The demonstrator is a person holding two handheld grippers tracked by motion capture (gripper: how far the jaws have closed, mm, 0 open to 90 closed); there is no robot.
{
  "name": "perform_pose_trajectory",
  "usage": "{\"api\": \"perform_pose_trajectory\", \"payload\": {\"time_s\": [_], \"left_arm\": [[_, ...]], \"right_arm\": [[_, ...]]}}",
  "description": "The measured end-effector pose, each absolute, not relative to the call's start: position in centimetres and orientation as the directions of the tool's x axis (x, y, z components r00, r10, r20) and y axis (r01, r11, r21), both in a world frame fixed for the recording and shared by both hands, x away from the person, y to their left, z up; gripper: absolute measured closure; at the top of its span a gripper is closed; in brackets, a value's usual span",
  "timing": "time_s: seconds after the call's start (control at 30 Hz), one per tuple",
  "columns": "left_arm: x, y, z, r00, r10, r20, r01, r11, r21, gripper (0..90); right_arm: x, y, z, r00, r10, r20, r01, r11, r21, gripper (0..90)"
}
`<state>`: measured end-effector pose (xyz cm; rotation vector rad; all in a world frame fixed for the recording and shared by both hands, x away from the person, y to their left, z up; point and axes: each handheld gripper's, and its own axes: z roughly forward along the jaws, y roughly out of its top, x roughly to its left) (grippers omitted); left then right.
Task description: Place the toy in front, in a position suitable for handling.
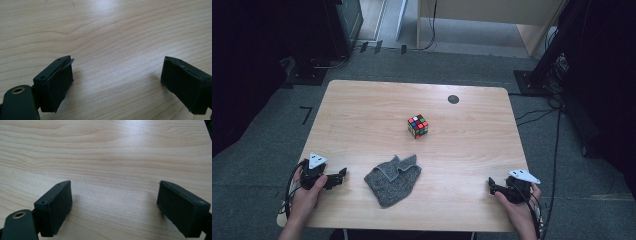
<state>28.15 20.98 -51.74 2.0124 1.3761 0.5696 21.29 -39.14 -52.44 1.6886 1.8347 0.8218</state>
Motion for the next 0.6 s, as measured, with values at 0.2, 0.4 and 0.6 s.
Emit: {"api": "perform_pose_trajectory", "payload": {"time_s": [0.2, 0.4, 0.6], "left_arm": [[28.5, 21.5, -51.7, 0.362, 0.93, -0.064, 0.665, -0.209, 0.717, 9.4], [28.5, 21.4, -51.6, 0.359, 0.932, -0.042, 0.665, -0.224, 0.712, 9.5], [28.4, 21.2, -51.0, 0.375, 0.916, -0.143, 0.638, -0.143, 0.757, 9.8]], "right_arm": [[21.5, -38.6, -52.1, -0.1, 0.989, 0.106, 0.683, -0.009, 0.73, 18.7], [22.1, -36.9, -51.0, -0.137, 0.986, 0.097, 0.658, 0.018, 0.753, 19.2], [23.0, -34.6, -49.1, -0.21, 0.972, 0.108, 0.622, 0.048, 0.782, 21.3]]}}
